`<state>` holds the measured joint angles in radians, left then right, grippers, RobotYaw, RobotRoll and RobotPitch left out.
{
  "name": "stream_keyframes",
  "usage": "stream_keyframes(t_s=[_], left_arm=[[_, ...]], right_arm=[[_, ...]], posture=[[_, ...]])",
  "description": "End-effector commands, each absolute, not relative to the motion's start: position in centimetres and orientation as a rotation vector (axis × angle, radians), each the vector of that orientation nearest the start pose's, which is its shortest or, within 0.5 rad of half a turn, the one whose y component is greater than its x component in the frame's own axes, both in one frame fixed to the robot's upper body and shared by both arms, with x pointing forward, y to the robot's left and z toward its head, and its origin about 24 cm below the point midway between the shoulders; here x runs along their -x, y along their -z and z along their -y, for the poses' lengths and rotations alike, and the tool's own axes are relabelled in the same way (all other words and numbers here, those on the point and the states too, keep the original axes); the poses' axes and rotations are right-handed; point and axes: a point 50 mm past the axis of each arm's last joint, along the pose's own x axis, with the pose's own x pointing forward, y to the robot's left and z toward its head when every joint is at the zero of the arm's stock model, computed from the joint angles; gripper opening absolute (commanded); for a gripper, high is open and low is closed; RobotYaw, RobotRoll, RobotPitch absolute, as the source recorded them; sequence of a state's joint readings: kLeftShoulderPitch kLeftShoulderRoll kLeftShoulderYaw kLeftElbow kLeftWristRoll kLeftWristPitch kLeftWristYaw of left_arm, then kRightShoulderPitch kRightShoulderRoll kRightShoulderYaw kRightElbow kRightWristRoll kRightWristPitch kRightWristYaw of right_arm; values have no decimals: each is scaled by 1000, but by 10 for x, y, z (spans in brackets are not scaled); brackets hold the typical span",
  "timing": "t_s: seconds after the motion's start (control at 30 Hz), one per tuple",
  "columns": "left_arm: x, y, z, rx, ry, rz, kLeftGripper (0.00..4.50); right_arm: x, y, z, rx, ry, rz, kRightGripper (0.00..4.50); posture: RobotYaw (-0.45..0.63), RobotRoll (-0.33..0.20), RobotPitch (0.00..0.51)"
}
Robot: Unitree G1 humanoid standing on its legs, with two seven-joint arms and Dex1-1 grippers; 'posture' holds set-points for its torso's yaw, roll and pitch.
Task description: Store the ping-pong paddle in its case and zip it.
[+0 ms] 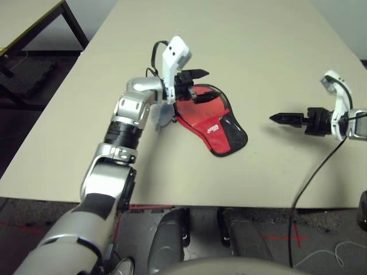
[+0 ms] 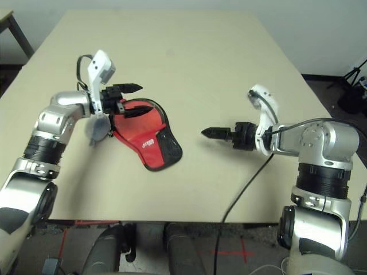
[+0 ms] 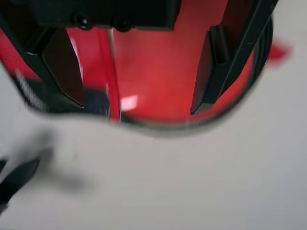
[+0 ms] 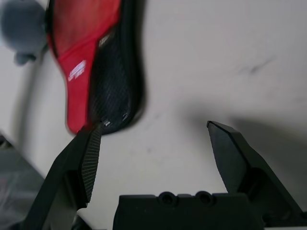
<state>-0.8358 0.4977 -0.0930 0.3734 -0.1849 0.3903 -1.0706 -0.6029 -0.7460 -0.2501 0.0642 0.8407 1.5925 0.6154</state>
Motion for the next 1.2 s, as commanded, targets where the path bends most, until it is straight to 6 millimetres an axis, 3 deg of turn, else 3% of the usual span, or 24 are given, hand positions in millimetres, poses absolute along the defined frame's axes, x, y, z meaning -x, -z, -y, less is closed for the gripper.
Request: stream_keyframes(t_s=[0.03, 0.13, 0.37, 0.63, 0.93, 1.03, 1.2], left_arm=[[-351, -190, -177, -311, 1009, -142, 4500], [-352, -193, -200, -291, 901, -145, 4500], [-356, -202, -218, -214, 753, -95, 4500], [-354, -198, -218, -189, 708, -77, 4500], [-353, -197, -218, -178, 689, -70, 4500], [-353, -197, -218, -180, 688, -70, 4500], [-355, -200, -218, -182, 685, -63, 4500]], right_arm=[[-273, -156, 226, -398, -723, -898, 4470], [-278, -144, 216, -408, -711, -960, 4470], [-293, -132, 190, -422, -708, -1034, 4470], [-312, -131, 161, -462, -717, -1069, 4470], [-319, -128, 144, -504, -720, -1093, 4470], [-321, -127, 143, -513, -700, -1087, 3939], [-323, -126, 140, -525, -691, -1065, 2318]], posture=[[-20, 0, 155], [-6, 0, 153], [30, 0, 161], [56, 0, 150], [66, 0, 140], [66, 0, 136], [62, 0, 135]])
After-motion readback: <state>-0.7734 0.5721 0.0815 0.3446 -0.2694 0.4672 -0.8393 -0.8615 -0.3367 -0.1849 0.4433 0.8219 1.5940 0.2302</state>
